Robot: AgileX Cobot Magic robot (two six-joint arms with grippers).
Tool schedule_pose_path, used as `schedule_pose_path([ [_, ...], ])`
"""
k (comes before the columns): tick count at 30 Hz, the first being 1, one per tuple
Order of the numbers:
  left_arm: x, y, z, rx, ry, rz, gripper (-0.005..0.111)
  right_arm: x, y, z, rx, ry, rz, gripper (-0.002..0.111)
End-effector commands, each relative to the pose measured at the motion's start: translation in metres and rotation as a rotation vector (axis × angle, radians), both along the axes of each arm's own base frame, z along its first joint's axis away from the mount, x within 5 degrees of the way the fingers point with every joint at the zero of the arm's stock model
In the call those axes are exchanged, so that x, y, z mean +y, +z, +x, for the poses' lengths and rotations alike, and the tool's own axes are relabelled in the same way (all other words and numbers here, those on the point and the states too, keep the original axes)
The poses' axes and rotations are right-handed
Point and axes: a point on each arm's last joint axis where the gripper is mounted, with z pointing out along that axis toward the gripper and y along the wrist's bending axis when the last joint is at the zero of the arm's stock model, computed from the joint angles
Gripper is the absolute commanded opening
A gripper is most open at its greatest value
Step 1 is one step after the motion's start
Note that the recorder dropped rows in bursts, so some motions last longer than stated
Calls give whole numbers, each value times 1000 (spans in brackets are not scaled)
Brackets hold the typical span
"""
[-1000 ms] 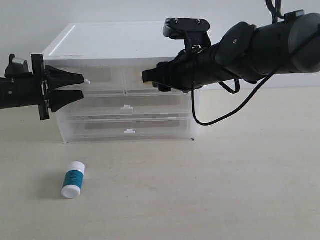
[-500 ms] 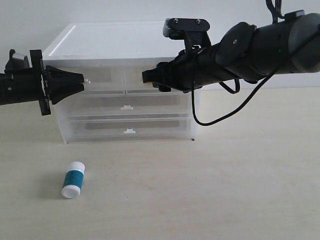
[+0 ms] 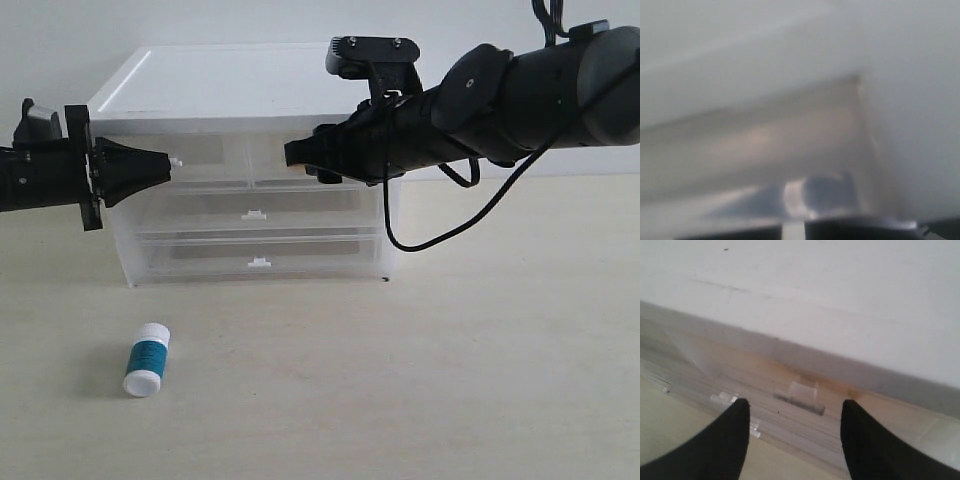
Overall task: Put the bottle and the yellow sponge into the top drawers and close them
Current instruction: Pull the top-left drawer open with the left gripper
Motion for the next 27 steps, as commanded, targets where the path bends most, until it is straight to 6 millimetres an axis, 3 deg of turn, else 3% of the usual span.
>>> schedule_pose_path([
  [1, 0, 10, 9, -30, 78, -32, 4, -6, 8, 9, -95, -51, 1, 51],
  [6, -1, 12, 5, -32, 58, -8, 4, -6, 9, 9, -107, -60, 3, 51],
  [15, -4, 37, -14, -61, 21, 41, 4, -7, 8, 11, -116, -70, 2, 51],
  [27, -9, 24, -45, 23, 30, 17, 4, -6, 1, 13, -101, -70, -3, 51],
])
